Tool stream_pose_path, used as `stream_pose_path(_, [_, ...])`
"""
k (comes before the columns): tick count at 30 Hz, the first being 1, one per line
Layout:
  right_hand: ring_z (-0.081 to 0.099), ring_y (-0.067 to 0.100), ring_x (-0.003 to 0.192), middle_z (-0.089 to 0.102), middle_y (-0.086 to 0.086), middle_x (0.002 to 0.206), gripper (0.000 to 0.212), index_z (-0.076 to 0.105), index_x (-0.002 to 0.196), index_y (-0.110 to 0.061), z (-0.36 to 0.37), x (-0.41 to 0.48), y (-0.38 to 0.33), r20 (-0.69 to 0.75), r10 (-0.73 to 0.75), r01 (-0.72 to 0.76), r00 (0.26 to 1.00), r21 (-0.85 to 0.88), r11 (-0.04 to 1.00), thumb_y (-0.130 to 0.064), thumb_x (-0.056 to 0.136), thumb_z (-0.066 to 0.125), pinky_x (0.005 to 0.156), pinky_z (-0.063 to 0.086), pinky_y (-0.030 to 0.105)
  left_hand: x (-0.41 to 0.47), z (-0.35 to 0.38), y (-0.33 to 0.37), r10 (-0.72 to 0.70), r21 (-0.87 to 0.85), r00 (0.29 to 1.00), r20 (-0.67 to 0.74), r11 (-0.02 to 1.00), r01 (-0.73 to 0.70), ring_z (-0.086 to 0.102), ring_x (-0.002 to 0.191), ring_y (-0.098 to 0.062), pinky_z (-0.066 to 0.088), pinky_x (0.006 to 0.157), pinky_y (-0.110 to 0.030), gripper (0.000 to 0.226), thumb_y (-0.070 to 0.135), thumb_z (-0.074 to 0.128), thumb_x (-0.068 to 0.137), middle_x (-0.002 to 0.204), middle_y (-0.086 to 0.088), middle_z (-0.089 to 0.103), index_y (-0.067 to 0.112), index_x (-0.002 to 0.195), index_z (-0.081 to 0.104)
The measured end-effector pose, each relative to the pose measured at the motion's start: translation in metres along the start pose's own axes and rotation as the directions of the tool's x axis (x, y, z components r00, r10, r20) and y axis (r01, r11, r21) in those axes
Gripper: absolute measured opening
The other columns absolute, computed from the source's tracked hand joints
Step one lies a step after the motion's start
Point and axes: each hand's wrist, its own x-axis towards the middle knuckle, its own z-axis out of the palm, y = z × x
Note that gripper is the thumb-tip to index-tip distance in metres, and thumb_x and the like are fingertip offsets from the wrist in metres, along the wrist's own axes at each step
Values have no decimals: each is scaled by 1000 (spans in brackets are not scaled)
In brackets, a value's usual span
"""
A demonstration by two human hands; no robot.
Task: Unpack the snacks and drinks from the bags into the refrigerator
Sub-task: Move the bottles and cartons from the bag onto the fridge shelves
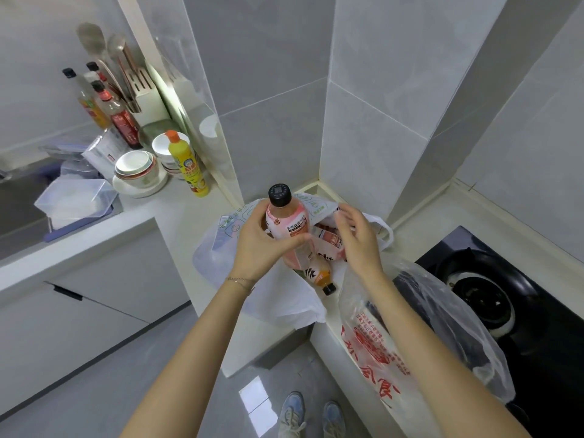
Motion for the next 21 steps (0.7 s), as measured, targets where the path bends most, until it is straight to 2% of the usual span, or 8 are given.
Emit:
stream_pose_path(4, [54, 2, 116, 59, -10, 126, 35, 55, 129, -28, 22, 1, -16, 86, -48, 39, 995, 98, 994, -43, 98, 48, 97, 46, 27, -9, -23, 12, -10, -60, 990, -142, 998, 2, 65, 100, -11, 55, 84, -28, 62, 21, 87, 66, 109, 1, 67, 16, 119, 57])
stream_pose_path(6, [53, -3, 113, 58, -15, 123, 35, 55, 129, -27, 33, 1, -27, 130, -79, 69, 988, 83, 994, -42, 98, 48, 95, 43, 20, -15, -38, 16, -3, -89, 976, -217, 996, -17, 66, 97, -11, 54, 78, -23, 61, 13, 85, 69, 109, -2, 66, 14, 120, 51])
stream_pose_path(8, [52, -3, 110, 57, -15, 119, 31, 55, 126, -25, 43, 1, -33, 162, -95, 88, 982, 49, 995, -37, 98, 51, 93, 42, 16, -22, -56, 18, 12, -78, 967, -254, 996, -33, 65, 98, -11, 54, 77, -22, 64, 13, 86, 69, 109, 2, 64, 22, 119, 47])
stream_pose_path(10, [55, 6, 110, 59, -10, 118, 30, 57, 121, -20, 52, 2, -30, 155, -91, 97, 984, -31, 995, -36, 96, 55, 94, 45, 24, -31, -74, 14, 17, -23, 967, -254, 999, -24, 64, 101, -11, 55, 80, -23, 66, 19, 87, 65, 110, 7, 63, 33, 115, 46])
stream_pose_path(13, [54, 14, 112, 57, -1, 120, 32, 53, 119, -12, 62, 5, -11, 182, -11, 48, 983, -202, 978, -30, 93, 61, 91, 44, 28, -50, -93, -4, -38, 53, 965, -260, 997, 54, 63, 101, -10, 54, 82, -24, 67, 25, 87, 61, 110, 7, 62, 35, 112, 45])
stream_pose_path(18, [49, 28, 116, 49, 14, 128, 44, 43, 126, -1, 64, 4, 27, 160, 135, -57, 978, -418, 907, -21, 92, 63, 83, 38, 29, -88, -101, -61, -234, 33, 931, -279, 967, 253, 63, 96, -15, 55, 82, -31, 68, 23, 85, 60, 108, 1, 58, 27, 111, 41])
stream_pose_path(21, [49, 32, 115, 49, 20, 126, 51, 40, 126, 5, 59, 7, 46, 144, 229, -139, 963, -461, 876, -23, 91, 64, 83, 39, 32, -102, -93, -87, -306, 80, 922, -236, 940, 333, 59, 91, -8, 50, 76, -20, 67, 13, 86, 63, 109, -2, 54, 20, 109, 37])
